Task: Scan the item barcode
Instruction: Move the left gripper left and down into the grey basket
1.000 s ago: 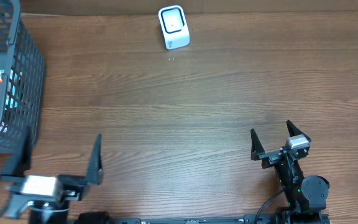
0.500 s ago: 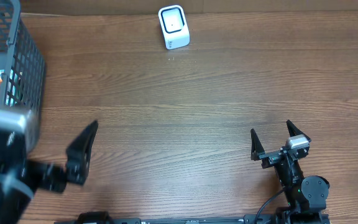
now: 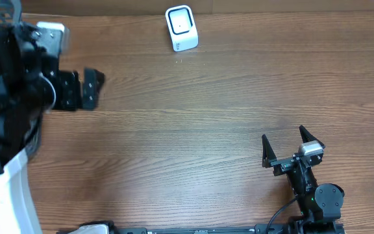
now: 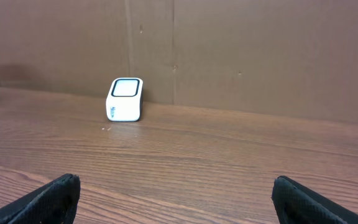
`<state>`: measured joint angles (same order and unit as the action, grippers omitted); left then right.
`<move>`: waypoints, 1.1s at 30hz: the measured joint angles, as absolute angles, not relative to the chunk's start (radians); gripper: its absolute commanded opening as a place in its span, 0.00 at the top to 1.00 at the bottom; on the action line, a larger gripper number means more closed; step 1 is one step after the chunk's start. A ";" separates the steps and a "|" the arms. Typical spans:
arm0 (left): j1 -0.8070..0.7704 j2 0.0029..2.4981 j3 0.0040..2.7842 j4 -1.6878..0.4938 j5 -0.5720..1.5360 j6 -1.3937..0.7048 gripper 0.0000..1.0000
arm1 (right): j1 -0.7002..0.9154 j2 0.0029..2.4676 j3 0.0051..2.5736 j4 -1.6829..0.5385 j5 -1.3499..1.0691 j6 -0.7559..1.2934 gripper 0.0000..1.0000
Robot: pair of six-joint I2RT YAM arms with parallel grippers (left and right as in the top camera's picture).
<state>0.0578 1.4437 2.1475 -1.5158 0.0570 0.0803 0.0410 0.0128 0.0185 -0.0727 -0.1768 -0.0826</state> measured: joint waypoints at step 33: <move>0.746 1.931 2.148 -1.184 0.155 0.084 0.00 | 0.041 0.013 0.019 -0.072 -0.177 -0.082 0.00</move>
<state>0.7456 1.9308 2.1483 -1.1835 0.1547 0.0845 0.0410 0.0128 0.0185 -0.0723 -0.1768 -0.0818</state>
